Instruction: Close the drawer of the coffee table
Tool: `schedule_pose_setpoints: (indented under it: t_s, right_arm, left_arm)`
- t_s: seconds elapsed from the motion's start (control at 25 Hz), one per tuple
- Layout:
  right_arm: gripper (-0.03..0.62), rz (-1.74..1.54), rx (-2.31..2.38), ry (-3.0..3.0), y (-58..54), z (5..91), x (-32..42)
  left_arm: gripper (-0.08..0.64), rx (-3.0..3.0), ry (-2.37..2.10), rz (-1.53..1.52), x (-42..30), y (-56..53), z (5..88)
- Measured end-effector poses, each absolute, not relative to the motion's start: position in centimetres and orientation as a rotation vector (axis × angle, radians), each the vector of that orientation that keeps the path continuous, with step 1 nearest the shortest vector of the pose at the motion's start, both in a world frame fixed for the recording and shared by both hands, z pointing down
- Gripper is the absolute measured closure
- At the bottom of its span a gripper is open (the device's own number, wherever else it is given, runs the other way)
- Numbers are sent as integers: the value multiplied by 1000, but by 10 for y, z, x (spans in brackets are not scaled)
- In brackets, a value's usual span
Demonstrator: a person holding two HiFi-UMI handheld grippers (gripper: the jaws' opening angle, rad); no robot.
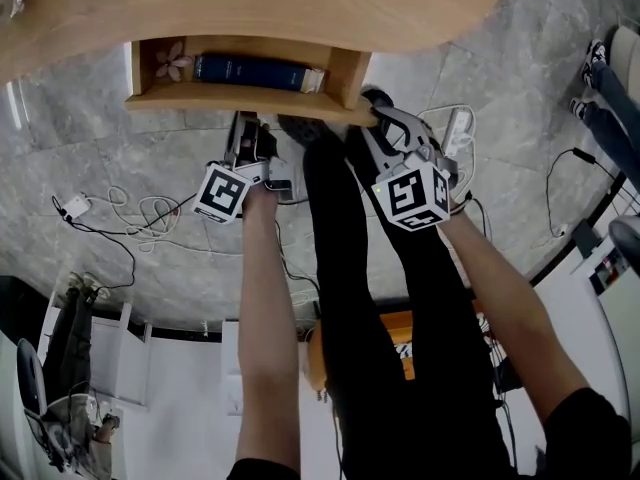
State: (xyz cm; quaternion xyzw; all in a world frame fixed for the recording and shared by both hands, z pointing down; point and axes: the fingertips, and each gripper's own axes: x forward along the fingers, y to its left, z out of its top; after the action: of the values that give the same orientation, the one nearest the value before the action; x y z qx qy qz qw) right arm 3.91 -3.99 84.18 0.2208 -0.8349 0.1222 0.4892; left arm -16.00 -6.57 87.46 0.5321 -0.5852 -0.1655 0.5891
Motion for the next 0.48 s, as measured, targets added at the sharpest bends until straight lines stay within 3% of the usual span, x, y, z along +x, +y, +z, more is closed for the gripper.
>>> schedule_pose_setpoints:
  t_s: [0.48]
  right_arm:
    - [505, 406, 577, -2055, -50, 829, 44]
  left_arm:
    - [549, 1302, -1379, -331, -159, -71, 853]
